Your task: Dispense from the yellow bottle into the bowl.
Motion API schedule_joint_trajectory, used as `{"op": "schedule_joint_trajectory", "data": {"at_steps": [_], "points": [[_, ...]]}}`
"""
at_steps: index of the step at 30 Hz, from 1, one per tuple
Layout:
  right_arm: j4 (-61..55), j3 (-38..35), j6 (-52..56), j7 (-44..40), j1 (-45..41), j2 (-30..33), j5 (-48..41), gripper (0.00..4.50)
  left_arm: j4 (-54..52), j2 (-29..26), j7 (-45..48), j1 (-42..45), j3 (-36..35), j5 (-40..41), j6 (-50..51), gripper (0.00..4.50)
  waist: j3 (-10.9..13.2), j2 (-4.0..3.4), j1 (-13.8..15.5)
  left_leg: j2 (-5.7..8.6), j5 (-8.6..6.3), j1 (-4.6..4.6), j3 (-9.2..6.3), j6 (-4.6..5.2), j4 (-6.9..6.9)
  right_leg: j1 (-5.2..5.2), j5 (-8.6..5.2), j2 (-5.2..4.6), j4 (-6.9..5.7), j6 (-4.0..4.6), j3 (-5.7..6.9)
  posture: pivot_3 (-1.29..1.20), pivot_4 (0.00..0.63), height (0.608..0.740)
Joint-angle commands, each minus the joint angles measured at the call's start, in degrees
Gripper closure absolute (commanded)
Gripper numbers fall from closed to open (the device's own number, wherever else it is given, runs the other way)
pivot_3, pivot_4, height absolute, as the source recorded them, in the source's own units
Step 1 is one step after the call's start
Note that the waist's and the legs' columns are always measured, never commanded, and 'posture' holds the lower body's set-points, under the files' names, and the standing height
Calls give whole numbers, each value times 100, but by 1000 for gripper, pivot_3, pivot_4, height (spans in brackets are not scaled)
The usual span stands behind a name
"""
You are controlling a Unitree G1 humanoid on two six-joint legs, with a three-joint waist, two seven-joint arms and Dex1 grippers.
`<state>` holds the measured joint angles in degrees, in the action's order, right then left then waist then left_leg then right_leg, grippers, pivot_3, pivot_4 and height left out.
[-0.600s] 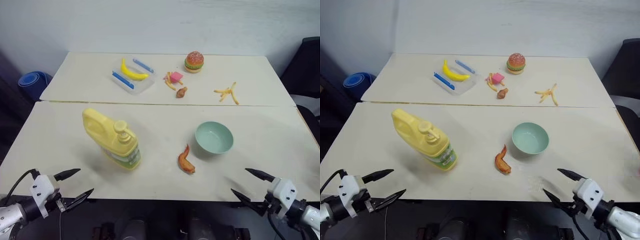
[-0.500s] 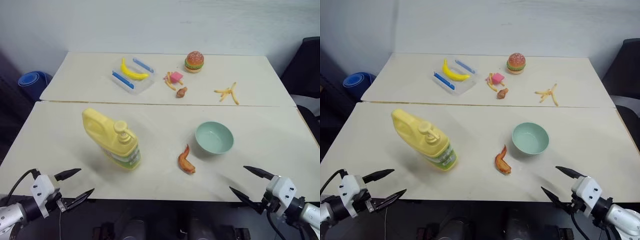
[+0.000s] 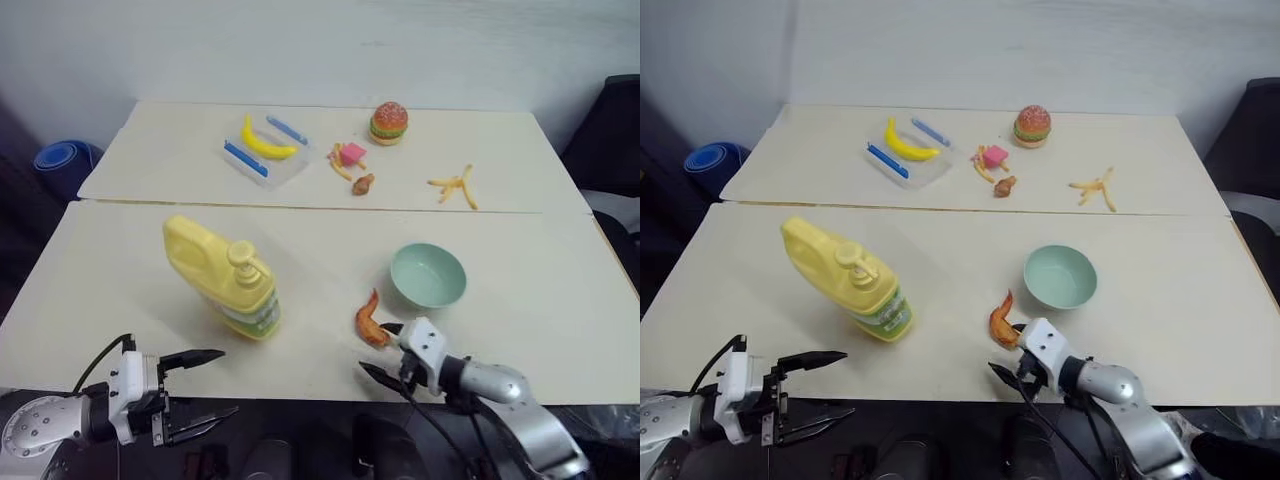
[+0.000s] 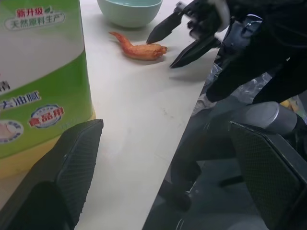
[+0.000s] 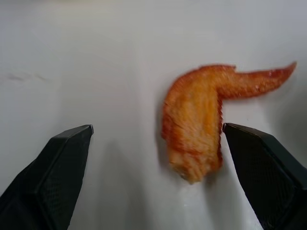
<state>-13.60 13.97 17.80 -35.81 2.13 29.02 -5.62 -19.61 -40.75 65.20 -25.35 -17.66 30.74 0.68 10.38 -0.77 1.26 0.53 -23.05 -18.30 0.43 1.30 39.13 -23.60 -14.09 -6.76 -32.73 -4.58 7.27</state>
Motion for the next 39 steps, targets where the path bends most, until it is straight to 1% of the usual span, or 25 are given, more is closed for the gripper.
{"op": "schedule_joint_trajectory", "data": {"at_steps": [1,3,5,7,9,10,11,12,13,15,16,18,20,22,24,27,29,31,32,33,35,37,39], "points": [[306,317,-109,-115,-201,-57,257,0,-7,-29,10,2,-120,-42,-99,44,-2,2,-17,-3,0,2,0,-1,0,0,0,3,-1,0,0,0,150,740],[518,230,-180,-4,-334,-256,199,373,29,-41,71,11,-99,-87,-167,0,-12,20,-36,-15,-1,6,3,-7,0,1,-1,14,-5,2,-1,0,150,740],[672,149,-297,71,-465,-366,206,886,72,-20,83,42,-92,-89,-196,0,-15,26,-50,-26,-1,7,2,-18,0,0,-5,22,-14,11,2,0,150,740],[722,51,-378,60,-560,-368,208,1561,103,14,101,84,-42,-89,-217,0,-11,18,-60,-26,0,10,2,-22,0,-2,-6,22,-23,15,1,0,150,740],[644,-59,-424,-56,-527,-280,114,2327,129,41,131,126,37,-110,-242,0,-11,18,-55,-26,1,11,3,-23,0,-2,-5,22,-25,16,1,0,150,740],[542,-163,-527,-156,-450,-225,-1,2633,147,63,131,169,85,-127,-254,0,-11,18,-41,-26,1,10,2,-23,0,-2,-5,22,-25,16,2,0,150,740],[377,-295,-598,-283,-333,-155,-165,2840,157,82,137,199,125,-143,-277,0,-10,16,-17,-26,1,10,1,-23,0,-2,-5,22,-24,16,3,0,150,740],[187,-523,-772,-336,-196,-111,-333,2840,165,99,134,249,171,-152,-293,0,-9,14,4,-25,1,8,1,-22,0,-2,-5,22,-21,16,3,0,150,740],[-43,-905,-1096,-350,-38,-126,-592,2840,163,117,133,297,210,-148,-294,0,-9,14,17,-24,0,6,1,-20,0,-2,-4,22,-17,15,3,0,150,740],[-575,-1713,-1678,-703,328,-67,-1357,2840,108,168,69,420,271,-99,-247,0,-3,4,25,-23,-1,1,1,-18,0,-2,-2,22,-16,11,5,0,150,740],[-715,-2072,-1799,-898,548,21,-1662,2840,56,198,16,483,284,-14,-158,0,-1,0,25,-20,-2,-1,2,-17,0,0,1,22,-17,6,4,0,150,740],[-612,-2867,-1972,-1100,961,261,-1930,2840,-92,231,-63,616,323,225,106,0,-3,3,23,-20,-3,2,5,-13,1,12,6,25,-14,-4,2,0,150,740],[-275,-3418,-2088,-1221,1205,502,-1975,2840,-281,221,-96,693,392,416,367,0,-13,22,23,-21,-5,7,7,-11,1,25,6,24,-4,-4,-1,0,150,740],[381,-3697,-2432,-1398,1243,735,-1782,2840,-509,233,-145,702,499,541,574,0,-14,26,17,-22,-6,8,9,-10,1,28,6,24,8,-3,-5,0,150,740],[1289,-3813,-2684,-1225,941,840,-1496,2840,-657,300,-248,748,609,528,641,0,-9,19,-15,-23,-7,10,22,-10,1,32,5,24,5,-1,-18,0,150,740],[2738,-3600,-2695,-842,195,1017,-929,2840,-685,365,-387,863,635,508,709,0,0,4,-96,-24,-4,21,41,-10,1,27,4,25,-18,4,-37,0,150,740],[3543,-3402,-2779,-991,-296,1033,-822,2840,-666,357,-401,914,625,515,753,0,4,-7,-127,-24,3,20,49,-11,1,18,7,25,-26,11,-41,0,150,740],[4133,-3237,-2944,-1091,-663,1057,-669,2067,-640,326,-379,926,598,495,758,0,5,-12,-134,-27,7,20,48,-17,0,13,3,31,-38,19,-40,0,150,740],[4311,-3179,-2988,-1162,-772,1077,-636,1791,-625,307,-362,927,572,496,759,0,6,-17,-132,-30,11,21,49,-24,0,11,2,36,-42,21,-39,0,150,740],[4460,-3145,-3158,-1169,-869,1110,-578,1420,-607,293,-362,924,524,498,759,0,6,-19,-133,-30,13,20,48,-27,0,10,2,37,-42,21,-37,0,150,740],[4616,-3188,-3377,-1228,-1036,1159,-617,739,-570,295,-387,923,417,510,744,0,6,-20,-120,-29,16,19,49,-26,0,11,3,37,-41,20,-38,0,150,740],[4439,-3315,-3515,-1520,-1086,1187,-917,19,-537,321,-419,905,324,508,721,0,6,-20,-116,-26,18,18,49,-22,5,12,7,34,-34,12,-38,0,150,740],[3199,-3249,-3060,-2182,-735,1171,-1647,19,-509,323,-381,806,222,617,814,0,8,-24,-112,-25,18,18,48,-20,6,17,10,32,-26,8,-39,0,150,740]]}}
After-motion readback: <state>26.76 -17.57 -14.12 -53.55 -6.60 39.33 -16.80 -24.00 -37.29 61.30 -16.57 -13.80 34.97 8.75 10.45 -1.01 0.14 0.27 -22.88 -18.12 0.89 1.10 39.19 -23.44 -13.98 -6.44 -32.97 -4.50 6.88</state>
